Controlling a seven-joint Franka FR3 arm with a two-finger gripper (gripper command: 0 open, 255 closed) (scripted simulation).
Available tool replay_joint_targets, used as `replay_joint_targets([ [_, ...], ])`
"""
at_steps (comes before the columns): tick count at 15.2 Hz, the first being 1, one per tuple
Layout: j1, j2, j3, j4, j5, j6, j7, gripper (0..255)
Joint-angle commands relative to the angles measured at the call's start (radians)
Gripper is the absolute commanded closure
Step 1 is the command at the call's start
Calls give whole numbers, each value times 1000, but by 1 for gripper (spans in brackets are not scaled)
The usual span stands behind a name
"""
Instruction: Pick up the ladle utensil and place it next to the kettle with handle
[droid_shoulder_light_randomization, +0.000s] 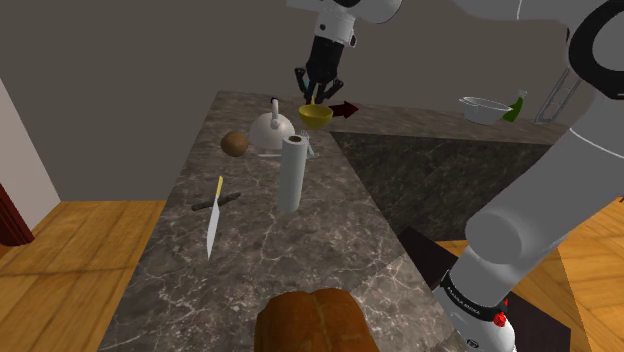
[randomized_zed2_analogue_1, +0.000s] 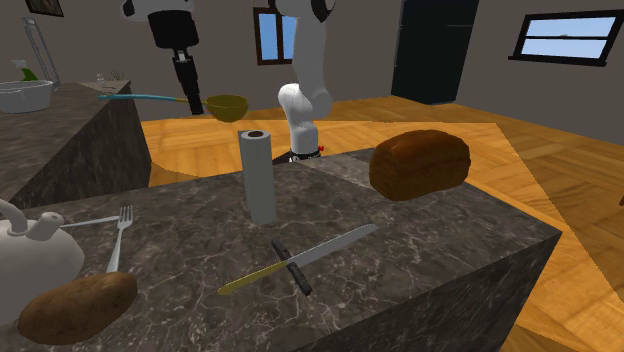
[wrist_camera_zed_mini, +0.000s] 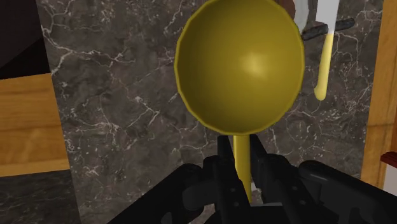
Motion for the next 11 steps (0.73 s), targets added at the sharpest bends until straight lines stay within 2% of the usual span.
replay_joint_targets([
  [1,-19,45,-19,47,-19,-11,-32,255],
  [11,-94,291,-95,340,-96,-96,-164,255],
])
